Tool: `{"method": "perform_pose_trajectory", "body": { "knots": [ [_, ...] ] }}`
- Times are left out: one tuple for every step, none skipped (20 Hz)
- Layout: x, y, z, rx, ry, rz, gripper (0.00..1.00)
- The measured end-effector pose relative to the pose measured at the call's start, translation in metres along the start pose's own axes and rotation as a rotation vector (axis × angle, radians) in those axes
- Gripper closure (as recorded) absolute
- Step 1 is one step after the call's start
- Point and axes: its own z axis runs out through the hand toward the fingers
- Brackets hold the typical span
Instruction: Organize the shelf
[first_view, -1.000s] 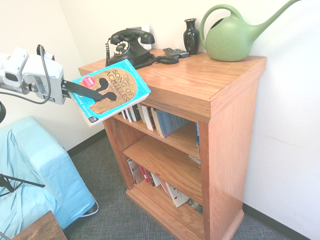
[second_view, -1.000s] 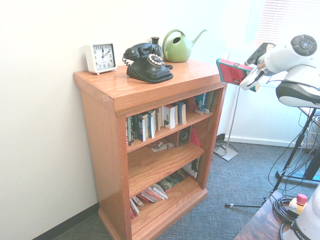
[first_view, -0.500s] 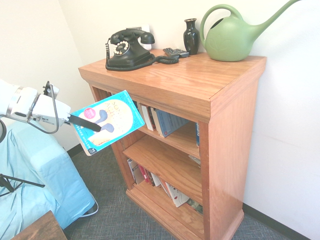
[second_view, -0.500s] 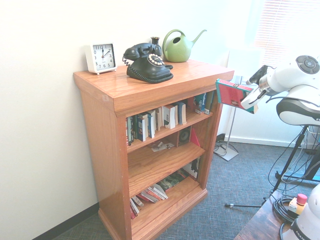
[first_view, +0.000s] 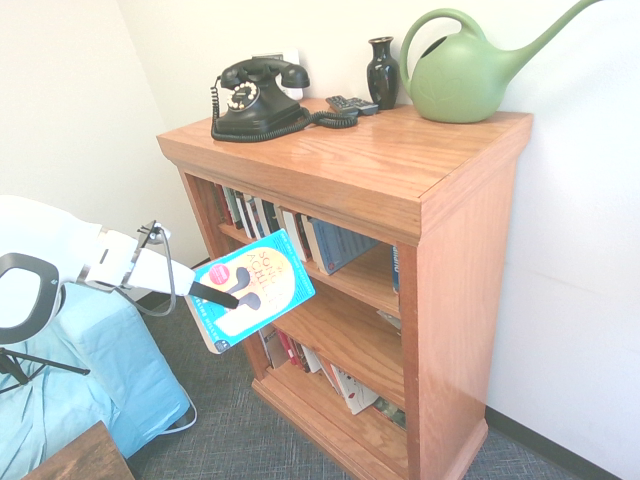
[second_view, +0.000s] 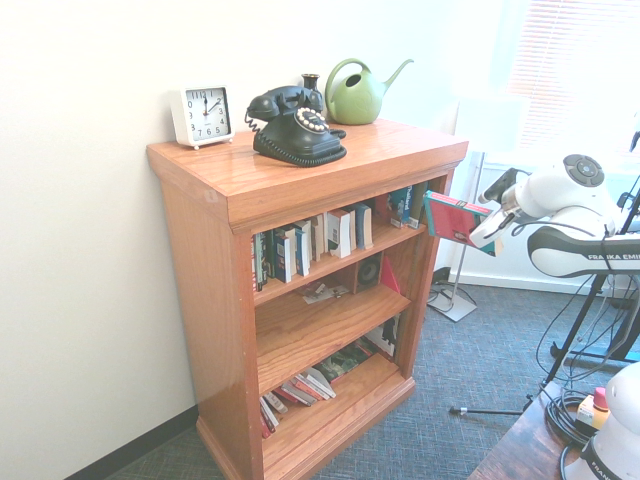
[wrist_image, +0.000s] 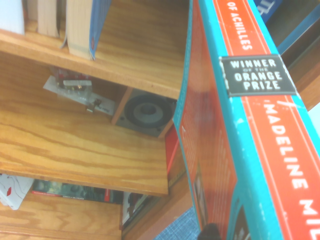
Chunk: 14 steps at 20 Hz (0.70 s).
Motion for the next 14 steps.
{"method": "perform_pose_trajectory", "body": {
  "knots": [
    [-0.001, -0.001, 0.008, 0.005, -0.006, 0.002, 1.00],
    [-0.003, -0.003, 0.015, 0.012, -0.014, 0.005, 1.00],
    [-0.005, -0.005, 0.022, 0.021, -0.020, 0.006, 1.00],
    [-0.007, -0.008, 0.028, 0.032, -0.023, 0.006, 1.00],
    [-0.008, -0.010, 0.033, 0.040, -0.024, 0.007, 1.00],
    [-0.008, -0.012, 0.038, 0.048, -0.024, 0.010, 1.00],
    [-0.006, -0.013, 0.042, 0.057, -0.022, 0.013, 1.00],
    [-0.004, -0.015, 0.046, 0.066, -0.019, 0.017, 1.00],
    [0.000, -0.018, 0.050, 0.075, -0.018, 0.023, 1.00],
    [0.004, -0.020, 0.055, 0.087, -0.015, 0.026, 1.00],
    [0.007, -0.023, 0.061, 0.097, -0.015, 0.028, 1.00],
    [0.010, -0.026, 0.067, 0.108, -0.014, 0.031, 1.00],
    [0.013, -0.029, 0.073, 0.118, -0.014, 0.034, 1.00],
    [0.016, -0.032, 0.080, 0.129, -0.014, 0.036, 1.00]
  ]
}}
